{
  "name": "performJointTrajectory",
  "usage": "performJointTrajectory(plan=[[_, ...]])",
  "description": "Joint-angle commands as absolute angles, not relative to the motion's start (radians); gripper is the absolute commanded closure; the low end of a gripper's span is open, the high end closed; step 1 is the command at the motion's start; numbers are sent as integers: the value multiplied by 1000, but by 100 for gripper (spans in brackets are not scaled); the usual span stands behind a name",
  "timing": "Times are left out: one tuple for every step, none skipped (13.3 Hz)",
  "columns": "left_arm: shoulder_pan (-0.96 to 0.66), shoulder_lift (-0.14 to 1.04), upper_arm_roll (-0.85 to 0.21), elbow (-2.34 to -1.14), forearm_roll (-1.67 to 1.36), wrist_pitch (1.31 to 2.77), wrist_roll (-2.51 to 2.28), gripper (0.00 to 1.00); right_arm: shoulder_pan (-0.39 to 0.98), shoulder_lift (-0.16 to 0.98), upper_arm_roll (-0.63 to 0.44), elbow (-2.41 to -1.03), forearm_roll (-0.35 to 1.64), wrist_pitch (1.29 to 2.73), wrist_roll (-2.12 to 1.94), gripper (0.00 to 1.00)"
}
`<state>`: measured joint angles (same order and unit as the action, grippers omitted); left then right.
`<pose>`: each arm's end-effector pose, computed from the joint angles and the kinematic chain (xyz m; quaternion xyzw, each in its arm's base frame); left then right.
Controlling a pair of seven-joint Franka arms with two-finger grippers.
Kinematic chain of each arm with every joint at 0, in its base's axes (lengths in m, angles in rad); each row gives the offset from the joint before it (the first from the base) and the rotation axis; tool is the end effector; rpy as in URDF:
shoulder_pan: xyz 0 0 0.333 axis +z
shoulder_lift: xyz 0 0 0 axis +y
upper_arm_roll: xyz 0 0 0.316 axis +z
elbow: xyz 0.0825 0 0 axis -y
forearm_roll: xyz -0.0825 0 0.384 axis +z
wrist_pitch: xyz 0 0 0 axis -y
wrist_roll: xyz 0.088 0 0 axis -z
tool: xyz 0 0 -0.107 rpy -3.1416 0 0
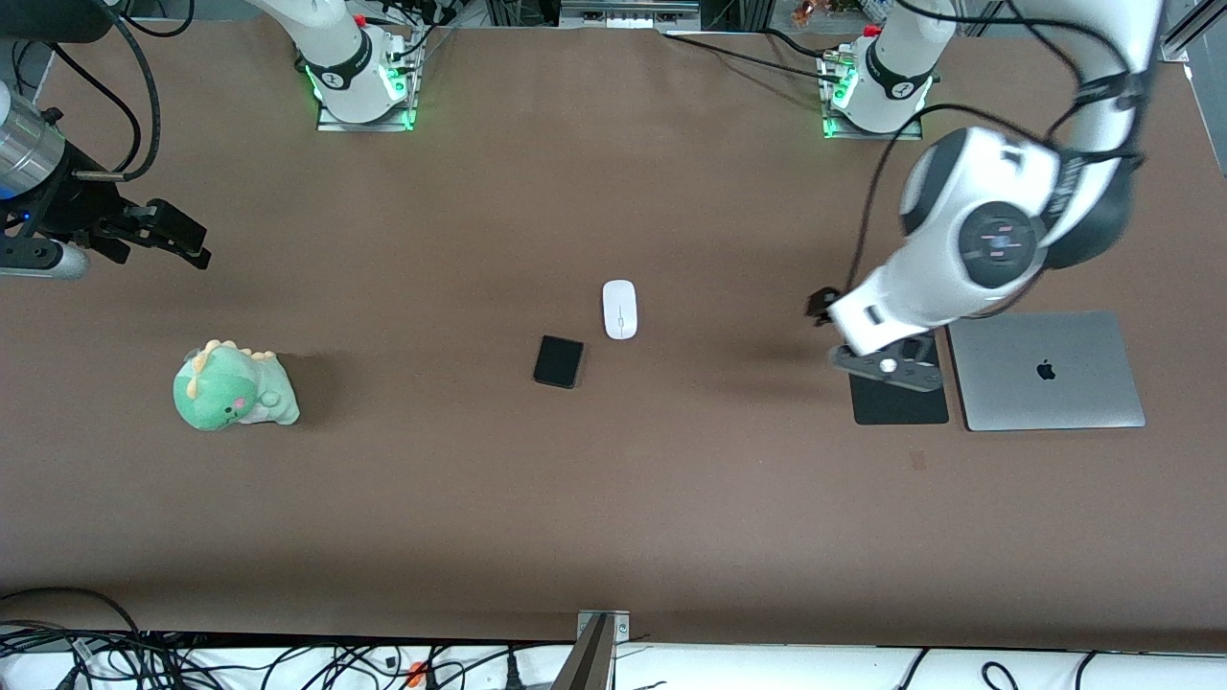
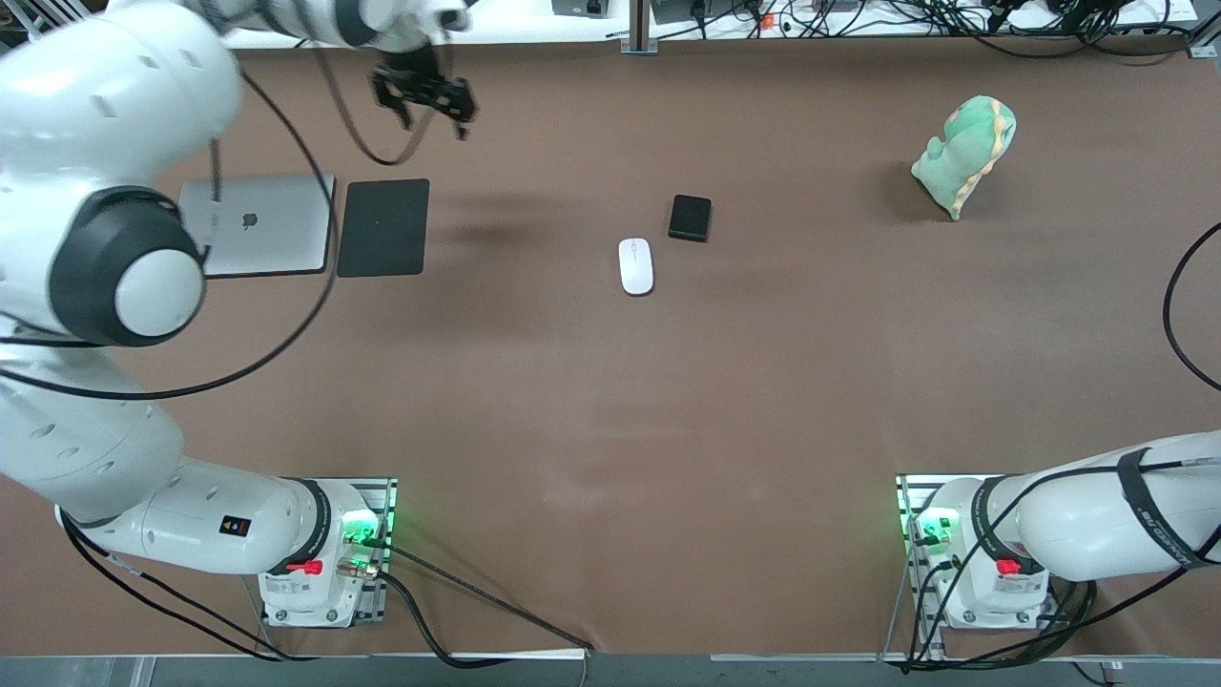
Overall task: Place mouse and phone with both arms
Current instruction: 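Move the left gripper over the white mouse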
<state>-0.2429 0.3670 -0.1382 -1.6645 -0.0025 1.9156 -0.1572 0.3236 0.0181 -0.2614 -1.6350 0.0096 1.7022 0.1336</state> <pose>0.6026 -0.2324 0.3871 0.9922 -0.1079 -0.0611 0.0102 0.5694 0.0376 0.5959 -0.9990 0.0361 -0.0245 0.0048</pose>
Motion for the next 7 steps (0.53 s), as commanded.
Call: performJointTrajectory(plan=[[-342,451,-127,-1629,-11,2021,-273,0,325,26,-261,-1615,6,1701,129,0],[-386,477,-127,-1629,-5,2075,-314,0,325,28,-261,-1615,5,1701,130,0],[-446,517,-127,-1631,-6,2132,-331,0,325,29,-261,-1615,6,1698,130,0],[-500,556,-126,-1631,-6,2179,-365,0,325,29,-261,-1615,8,1691,130,0],[-543,592,-126,-1631,-6,2239,-438,0,324,29,-261,-1617,11,1697,132,0],[-586,627,-123,-1632,-5,2303,-525,0,324,38,-261,-1615,12,1701,132,0],[-638,667,-115,-1635,9,2365,-605,0,324,38,-261,-1614,14,1701,132,0]])
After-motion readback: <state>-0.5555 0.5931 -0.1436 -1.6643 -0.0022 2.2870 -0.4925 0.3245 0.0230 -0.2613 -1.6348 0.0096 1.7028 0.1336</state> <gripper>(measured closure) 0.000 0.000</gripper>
